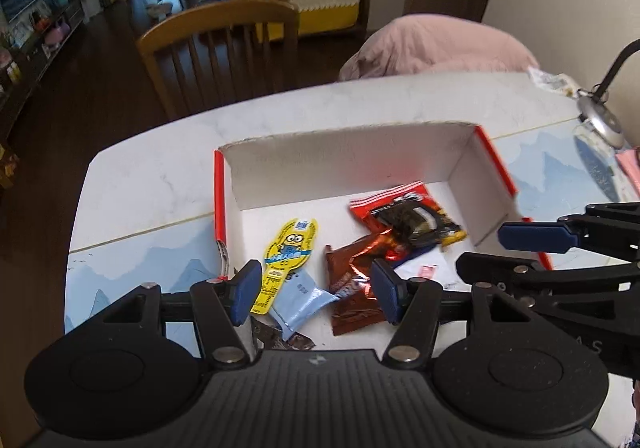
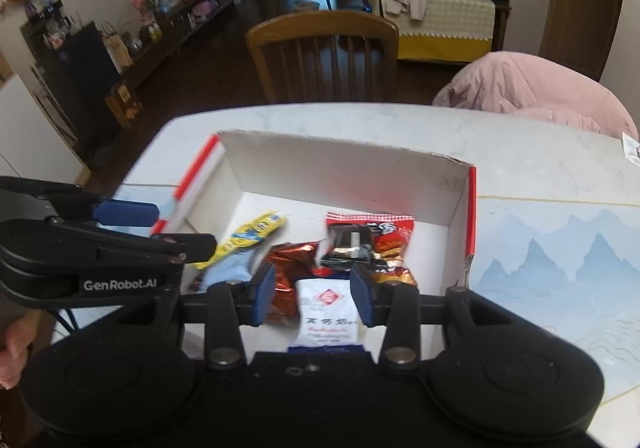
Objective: Organize snacks
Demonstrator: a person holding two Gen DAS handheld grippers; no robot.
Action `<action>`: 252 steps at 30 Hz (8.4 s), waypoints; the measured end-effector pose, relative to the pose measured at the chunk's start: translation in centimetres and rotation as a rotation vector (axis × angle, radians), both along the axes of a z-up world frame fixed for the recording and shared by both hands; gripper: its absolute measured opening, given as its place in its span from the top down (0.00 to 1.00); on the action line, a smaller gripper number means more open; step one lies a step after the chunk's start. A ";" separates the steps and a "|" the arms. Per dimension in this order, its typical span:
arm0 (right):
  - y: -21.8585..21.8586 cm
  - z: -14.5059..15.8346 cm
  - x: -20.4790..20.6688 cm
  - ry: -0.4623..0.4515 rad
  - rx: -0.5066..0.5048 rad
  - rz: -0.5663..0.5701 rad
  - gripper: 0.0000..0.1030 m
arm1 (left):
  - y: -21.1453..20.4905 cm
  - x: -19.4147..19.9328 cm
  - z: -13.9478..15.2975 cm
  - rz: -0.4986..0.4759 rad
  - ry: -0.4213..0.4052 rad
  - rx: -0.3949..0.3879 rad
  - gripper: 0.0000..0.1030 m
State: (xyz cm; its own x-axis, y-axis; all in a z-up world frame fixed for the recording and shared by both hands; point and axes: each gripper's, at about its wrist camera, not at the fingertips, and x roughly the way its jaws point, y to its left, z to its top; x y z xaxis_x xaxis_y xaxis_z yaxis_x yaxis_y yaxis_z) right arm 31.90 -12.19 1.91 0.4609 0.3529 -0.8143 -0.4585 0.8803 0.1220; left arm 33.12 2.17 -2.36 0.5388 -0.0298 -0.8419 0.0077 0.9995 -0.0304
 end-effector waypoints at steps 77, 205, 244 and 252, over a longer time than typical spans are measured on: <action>-4.4 -12.0 -12.4 0.125 -0.054 0.131 0.30 | -2.0 -11.0 -13.1 0.282 0.294 -0.133 0.38; -0.9 -4.8 -1.7 -0.008 -0.008 0.028 0.74 | 3.4 -6.8 -1.7 0.232 0.060 -0.129 0.64; -2.5 -4.6 -3.0 -0.050 -0.031 0.067 0.70 | 4.0 -11.9 -9.1 0.449 0.172 -0.171 0.88; -3.6 -2.0 -2.9 -0.081 0.022 0.077 0.70 | 2.1 -11.2 -0.5 0.302 -0.002 -0.230 0.88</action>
